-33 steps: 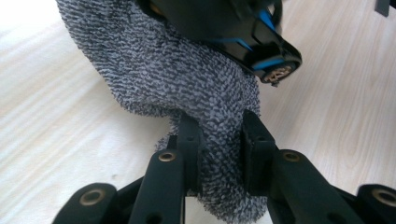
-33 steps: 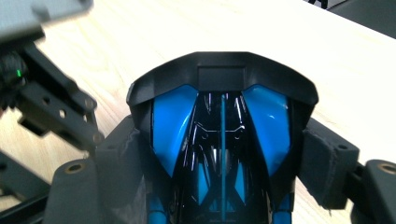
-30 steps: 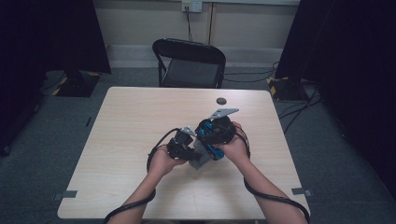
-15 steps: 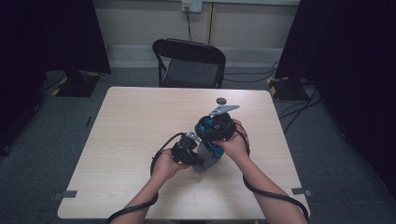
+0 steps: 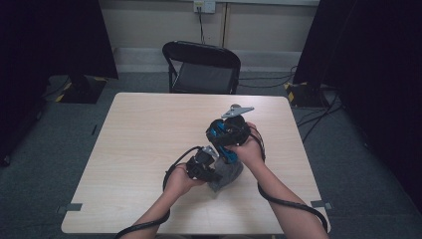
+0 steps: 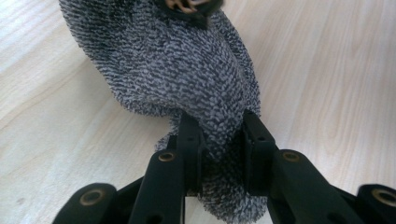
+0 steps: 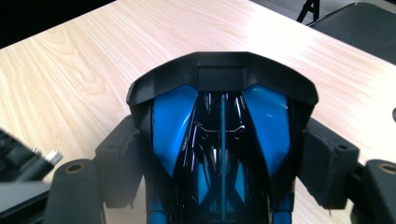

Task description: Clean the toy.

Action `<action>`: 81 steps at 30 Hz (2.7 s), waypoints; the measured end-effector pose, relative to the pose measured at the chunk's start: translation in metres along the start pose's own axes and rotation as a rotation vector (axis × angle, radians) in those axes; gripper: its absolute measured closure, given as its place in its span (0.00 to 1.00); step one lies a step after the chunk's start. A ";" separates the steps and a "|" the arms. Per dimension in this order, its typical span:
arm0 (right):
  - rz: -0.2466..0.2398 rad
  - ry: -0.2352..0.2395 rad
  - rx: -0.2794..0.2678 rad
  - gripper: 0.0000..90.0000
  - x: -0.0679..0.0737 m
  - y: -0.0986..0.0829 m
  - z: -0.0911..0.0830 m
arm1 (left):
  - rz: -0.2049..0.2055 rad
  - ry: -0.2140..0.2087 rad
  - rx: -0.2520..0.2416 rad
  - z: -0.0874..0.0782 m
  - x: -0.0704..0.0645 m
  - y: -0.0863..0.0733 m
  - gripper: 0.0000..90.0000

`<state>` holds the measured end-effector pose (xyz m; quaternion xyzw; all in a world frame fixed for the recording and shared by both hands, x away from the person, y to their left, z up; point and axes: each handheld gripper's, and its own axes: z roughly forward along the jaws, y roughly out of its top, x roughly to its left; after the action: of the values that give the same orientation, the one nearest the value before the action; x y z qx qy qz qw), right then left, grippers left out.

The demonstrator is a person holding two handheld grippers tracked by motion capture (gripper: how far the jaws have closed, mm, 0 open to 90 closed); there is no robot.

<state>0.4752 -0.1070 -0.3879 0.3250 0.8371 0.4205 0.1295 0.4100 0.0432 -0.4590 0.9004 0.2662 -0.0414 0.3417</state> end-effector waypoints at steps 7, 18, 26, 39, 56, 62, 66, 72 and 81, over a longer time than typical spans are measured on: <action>0.007 0.000 -0.005 0.29 -0.001 0.002 -0.001 | 0.027 -0.015 0.016 0.000 -0.006 0.001 0.82; 0.025 -0.006 -0.024 0.29 -0.007 0.003 -0.008 | 0.005 0.004 0.029 -0.009 0.002 -0.008 0.81; 0.026 -0.014 -0.020 0.29 -0.012 -0.003 -0.013 | -0.067 0.080 0.005 -0.038 0.028 -0.021 0.81; 0.019 0.002 0.006 0.29 -0.010 -0.021 -0.012 | -0.166 0.178 -0.079 -0.077 0.061 -0.024 0.81; 0.014 0.035 0.042 0.28 0.000 -0.045 -0.002 | -0.159 0.211 -0.124 -0.087 0.065 0.003 0.81; 0.009 0.045 0.048 0.28 0.003 -0.048 0.002 | -0.152 0.211 -0.124 -0.082 0.062 0.009 0.81; -0.002 0.049 0.052 0.29 0.008 -0.049 0.004 | -0.137 0.206 -0.117 -0.078 0.060 0.014 0.81; -0.003 0.047 0.055 0.29 0.010 -0.050 0.006 | -0.119 0.190 -0.108 -0.073 0.055 0.018 0.81; -0.015 0.032 0.058 0.29 0.011 -0.047 0.006 | -0.107 0.169 -0.101 -0.066 0.050 0.017 0.81</action>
<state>0.4495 -0.1168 -0.4284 0.3157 0.8532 0.4004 0.1096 0.4538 0.0972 -0.4111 0.8669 0.3434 0.0302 0.3601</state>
